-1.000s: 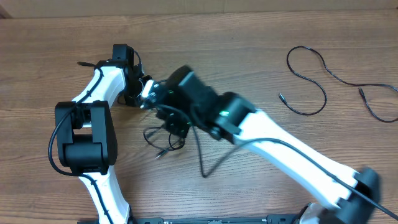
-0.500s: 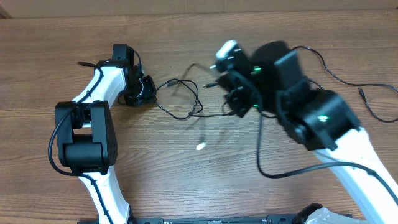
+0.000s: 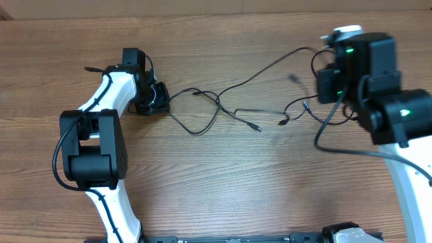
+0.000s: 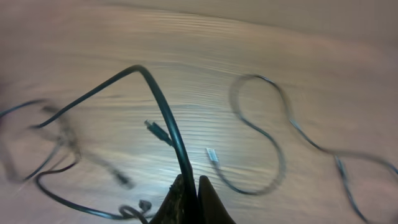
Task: Untangle cables
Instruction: 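Drag the grasped cable right with the right gripper, stretching it out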
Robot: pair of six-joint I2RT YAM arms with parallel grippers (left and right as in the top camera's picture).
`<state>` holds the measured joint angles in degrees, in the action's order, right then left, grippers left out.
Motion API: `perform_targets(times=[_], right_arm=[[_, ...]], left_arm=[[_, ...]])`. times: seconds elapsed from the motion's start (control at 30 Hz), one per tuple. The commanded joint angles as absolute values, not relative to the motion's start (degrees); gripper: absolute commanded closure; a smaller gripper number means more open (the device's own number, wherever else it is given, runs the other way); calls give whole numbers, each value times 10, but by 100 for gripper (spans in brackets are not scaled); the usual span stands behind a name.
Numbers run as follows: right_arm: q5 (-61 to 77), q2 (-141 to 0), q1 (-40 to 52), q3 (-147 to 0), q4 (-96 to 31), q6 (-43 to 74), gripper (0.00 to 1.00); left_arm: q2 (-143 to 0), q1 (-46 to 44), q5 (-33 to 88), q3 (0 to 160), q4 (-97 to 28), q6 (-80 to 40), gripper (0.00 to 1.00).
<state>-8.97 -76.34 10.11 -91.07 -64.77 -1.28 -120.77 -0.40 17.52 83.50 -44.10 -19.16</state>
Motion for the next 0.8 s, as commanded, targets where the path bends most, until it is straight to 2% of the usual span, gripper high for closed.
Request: perform_targets(times=[0.0,0.27,0.77], right_arm=[[-121,-756,51,-918,-651,56,96],[-120,-787,-34,-891,-653,64,96],[-120,-939,-179,-891,-653,216,96]], left_arm=[[-1206,-7,172,830,-441,-193,82],[-1207,-7,172,830,-441,-193,82],[-1206,-7,172,830,-441,-193,82]])
